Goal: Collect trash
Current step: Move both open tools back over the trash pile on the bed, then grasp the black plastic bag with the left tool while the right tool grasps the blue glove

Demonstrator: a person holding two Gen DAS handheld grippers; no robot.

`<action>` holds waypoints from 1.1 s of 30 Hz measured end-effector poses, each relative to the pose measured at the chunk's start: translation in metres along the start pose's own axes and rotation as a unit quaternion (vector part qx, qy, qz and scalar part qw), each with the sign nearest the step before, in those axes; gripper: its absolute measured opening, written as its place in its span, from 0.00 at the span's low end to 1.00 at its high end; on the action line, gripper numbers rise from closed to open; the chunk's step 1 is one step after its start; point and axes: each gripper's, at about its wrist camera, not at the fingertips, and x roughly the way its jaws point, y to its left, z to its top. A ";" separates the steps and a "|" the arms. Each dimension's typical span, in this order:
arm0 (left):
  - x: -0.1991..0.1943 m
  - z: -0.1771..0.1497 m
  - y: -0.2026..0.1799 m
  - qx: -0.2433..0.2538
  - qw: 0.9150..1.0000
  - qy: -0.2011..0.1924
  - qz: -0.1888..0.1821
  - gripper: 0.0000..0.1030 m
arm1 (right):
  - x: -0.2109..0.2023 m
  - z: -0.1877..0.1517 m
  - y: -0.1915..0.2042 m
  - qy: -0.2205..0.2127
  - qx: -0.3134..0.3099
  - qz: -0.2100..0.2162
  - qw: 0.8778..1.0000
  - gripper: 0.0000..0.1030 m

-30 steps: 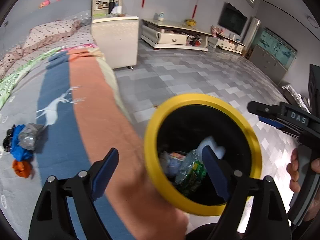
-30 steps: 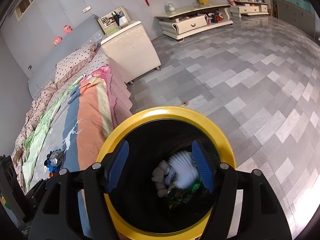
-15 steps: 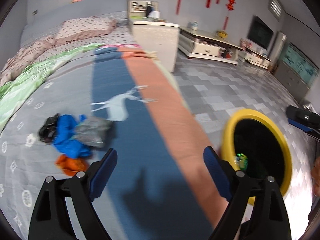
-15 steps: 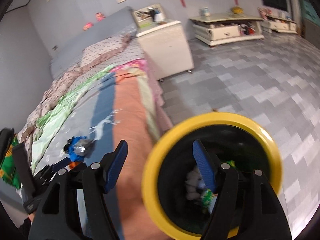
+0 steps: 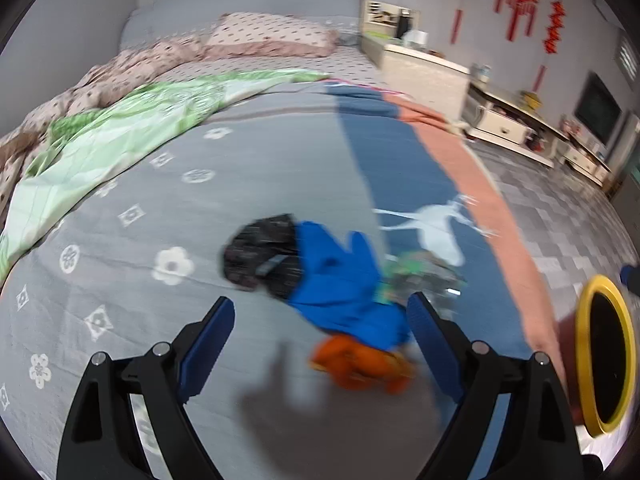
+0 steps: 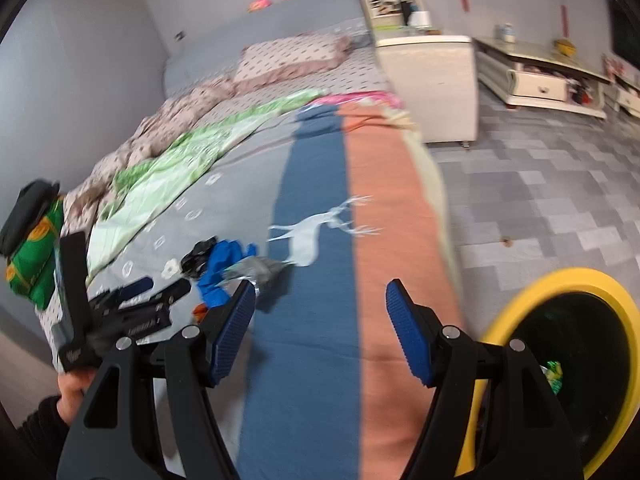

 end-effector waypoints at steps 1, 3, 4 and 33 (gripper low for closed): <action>0.004 0.002 0.009 -0.008 1.000 0.002 0.004 0.82 | 0.008 0.001 0.009 0.004 -0.008 0.003 1.000 0.63; 0.011 0.005 0.024 -0.019 1.000 0.006 0.011 0.82 | 0.026 0.003 0.027 0.013 -0.023 0.009 1.000 0.63; 0.015 0.007 0.031 -0.025 1.000 0.008 0.012 0.82 | 0.034 0.003 0.036 0.018 -0.030 0.013 0.999 0.63; 0.110 0.032 0.093 -0.101 0.992 0.057 -0.058 0.61 | 0.198 -0.023 0.147 0.102 -0.202 0.064 0.972 0.53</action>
